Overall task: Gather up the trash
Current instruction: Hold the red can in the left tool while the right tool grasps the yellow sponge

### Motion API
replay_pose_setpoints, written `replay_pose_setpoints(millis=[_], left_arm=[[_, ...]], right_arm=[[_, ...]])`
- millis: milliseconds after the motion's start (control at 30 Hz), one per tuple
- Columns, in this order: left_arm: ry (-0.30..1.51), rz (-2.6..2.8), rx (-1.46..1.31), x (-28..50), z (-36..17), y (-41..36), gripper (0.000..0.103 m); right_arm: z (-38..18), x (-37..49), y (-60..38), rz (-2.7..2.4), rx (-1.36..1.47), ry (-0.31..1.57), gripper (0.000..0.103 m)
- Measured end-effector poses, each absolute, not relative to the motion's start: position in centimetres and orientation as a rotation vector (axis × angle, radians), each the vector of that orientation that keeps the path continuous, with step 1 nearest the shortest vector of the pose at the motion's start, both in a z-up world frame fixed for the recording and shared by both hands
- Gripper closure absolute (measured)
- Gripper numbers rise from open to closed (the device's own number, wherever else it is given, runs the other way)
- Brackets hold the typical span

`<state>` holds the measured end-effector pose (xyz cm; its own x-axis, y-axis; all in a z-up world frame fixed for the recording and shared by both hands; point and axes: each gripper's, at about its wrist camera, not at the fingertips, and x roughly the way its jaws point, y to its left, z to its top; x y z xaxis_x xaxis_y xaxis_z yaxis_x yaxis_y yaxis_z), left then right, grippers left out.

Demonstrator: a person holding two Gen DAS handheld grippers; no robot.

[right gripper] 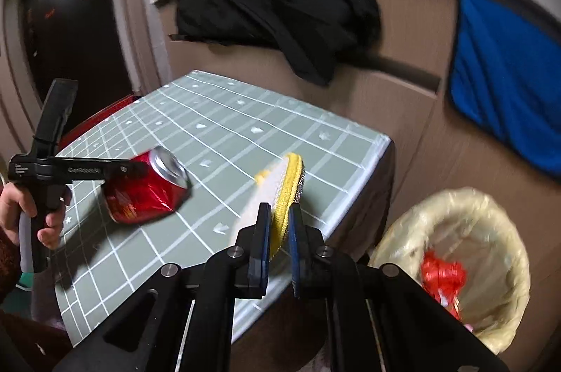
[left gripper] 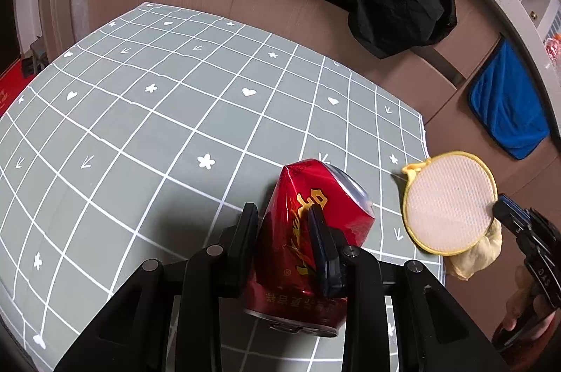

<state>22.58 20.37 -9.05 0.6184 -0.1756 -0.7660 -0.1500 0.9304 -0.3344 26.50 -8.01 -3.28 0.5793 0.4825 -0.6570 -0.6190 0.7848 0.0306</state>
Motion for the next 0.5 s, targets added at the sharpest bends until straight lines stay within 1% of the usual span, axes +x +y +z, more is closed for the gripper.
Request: replay_pose_setpoints(millis=[133,200,233,267,300,400,433,467,500], left_arm=[[0.911,-0.019,-0.4,22.2,-9.1,20.8,0.072],[0.911,-0.018,-0.403,21.9,-9.2,20.9,0.072],[0.911,-0.017,-0.405,21.8,-9.2,20.9,0.072],[0.91,-0.017,-0.408,21.7,-9.2,21.0,0.072],[0.909,-0.018,-0.411,21.6,-9.2,21.1,0.072],[0.906,-0.024,-0.412,21.2,-9.0,21.2,0.072],[0.908,-0.028,-0.408,21.1,-9.0,21.1,0.072],[0.913,-0.033,-0.399,21.0,-9.1,21.0,0.071],[0.918,-0.036,-0.391,20.9,-9.1,20.9,0.07]], right_arm=[[-3.4,25.7,-5.8,0.69,-0.217,0.68,0.094],[-3.5,25.5,-5.0,0.714,-0.205,0.66,0.091],[-3.7,25.6,-4.6,0.719,-0.203,0.662,0.088],[-4.0,25.9,-4.0,0.722,-0.201,0.681,0.081],[-4.6,26.3,-3.5,0.724,-0.198,0.706,0.079],[-6.7,28.1,-2.8,0.706,-0.152,0.792,0.08],[-7.2,28.6,-3.1,0.711,-0.121,0.817,0.082],[-7.6,29.1,-3.4,0.719,-0.074,0.84,0.087],[-7.7,29.4,-3.7,0.719,-0.049,0.846,0.09]])
